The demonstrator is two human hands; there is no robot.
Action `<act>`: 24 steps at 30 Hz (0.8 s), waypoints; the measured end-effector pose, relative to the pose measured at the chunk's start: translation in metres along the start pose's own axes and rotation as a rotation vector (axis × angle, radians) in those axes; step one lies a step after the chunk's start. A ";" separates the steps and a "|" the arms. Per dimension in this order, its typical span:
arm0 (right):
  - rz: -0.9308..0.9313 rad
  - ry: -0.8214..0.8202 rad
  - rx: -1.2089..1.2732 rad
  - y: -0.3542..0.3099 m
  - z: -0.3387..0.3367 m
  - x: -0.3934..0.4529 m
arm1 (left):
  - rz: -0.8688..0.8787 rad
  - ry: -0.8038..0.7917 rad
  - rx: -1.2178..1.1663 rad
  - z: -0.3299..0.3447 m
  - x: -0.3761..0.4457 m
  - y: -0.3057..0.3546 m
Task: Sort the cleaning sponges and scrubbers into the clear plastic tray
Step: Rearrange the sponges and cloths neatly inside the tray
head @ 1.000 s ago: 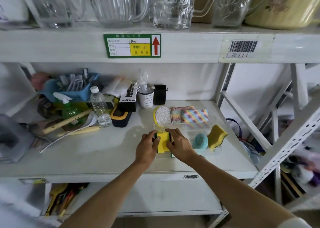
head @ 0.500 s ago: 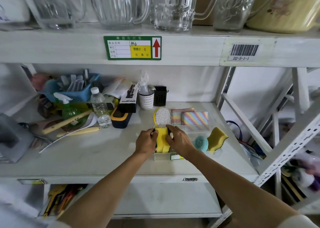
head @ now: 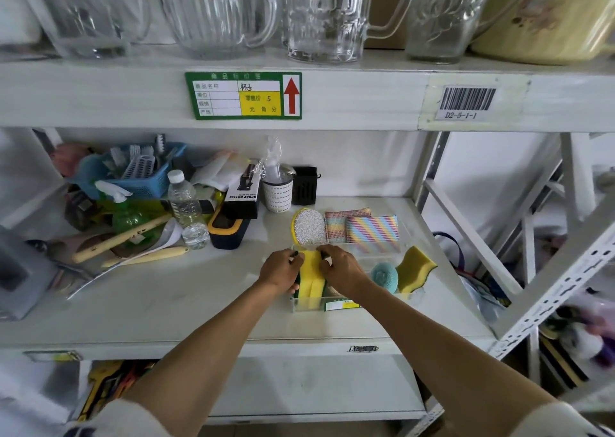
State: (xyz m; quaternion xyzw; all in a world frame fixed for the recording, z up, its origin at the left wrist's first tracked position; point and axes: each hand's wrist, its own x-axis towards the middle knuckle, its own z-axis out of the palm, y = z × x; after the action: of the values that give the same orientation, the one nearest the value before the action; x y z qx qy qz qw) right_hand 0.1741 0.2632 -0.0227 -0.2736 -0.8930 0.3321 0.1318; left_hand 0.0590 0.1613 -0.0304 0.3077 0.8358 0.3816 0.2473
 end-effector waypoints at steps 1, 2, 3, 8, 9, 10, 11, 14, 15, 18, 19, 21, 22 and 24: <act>-0.002 -0.015 0.017 0.000 -0.002 -0.001 | 0.021 -0.006 -0.043 -0.001 -0.002 -0.001; -0.004 -0.038 0.031 0.001 -0.003 -0.001 | 0.044 -0.016 -0.084 -0.003 -0.003 -0.002; -0.003 -0.073 0.036 0.002 -0.005 -0.001 | 0.068 -0.040 -0.122 -0.006 -0.005 -0.003; 0.041 -0.255 -0.057 0.007 -0.007 0.001 | 0.134 -0.264 -0.176 -0.017 -0.010 -0.011; 0.034 -0.279 -0.090 0.007 -0.007 0.002 | 0.120 -0.289 -0.156 -0.018 -0.008 -0.014; 0.022 -0.298 -0.112 0.007 -0.007 0.002 | 0.108 -0.305 -0.135 -0.019 -0.006 -0.015; 0.006 -0.309 -0.130 0.007 -0.007 0.002 | 0.106 -0.310 -0.117 -0.018 -0.005 -0.016; -0.052 -0.285 -0.181 0.011 -0.005 0.002 | 0.129 -0.279 -0.082 -0.015 -0.007 -0.014; -0.066 -0.266 -0.186 0.013 -0.004 0.003 | 0.137 -0.264 -0.071 -0.015 -0.009 -0.012; -0.107 -0.227 -0.176 0.014 -0.003 0.005 | 0.149 -0.241 -0.056 -0.015 -0.013 -0.009; -0.114 -0.218 -0.176 0.013 -0.002 0.005 | 0.149 -0.237 -0.054 -0.015 -0.013 -0.009; -0.115 -0.201 -0.179 0.013 -0.001 0.006 | 0.148 -0.234 -0.045 -0.016 -0.013 -0.008; -0.111 -0.198 -0.179 0.013 -0.001 0.006 | 0.148 -0.234 -0.037 -0.016 -0.012 -0.007; -0.105 -0.193 -0.182 0.012 -0.001 0.007 | 0.157 -0.236 -0.028 -0.017 -0.011 -0.007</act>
State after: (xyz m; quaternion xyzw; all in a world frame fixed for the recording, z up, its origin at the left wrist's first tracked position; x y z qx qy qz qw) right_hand 0.1735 0.2754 -0.0301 -0.2040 -0.9411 0.2672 0.0373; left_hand 0.0530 0.1421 -0.0239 0.4116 0.7686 0.3726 0.3177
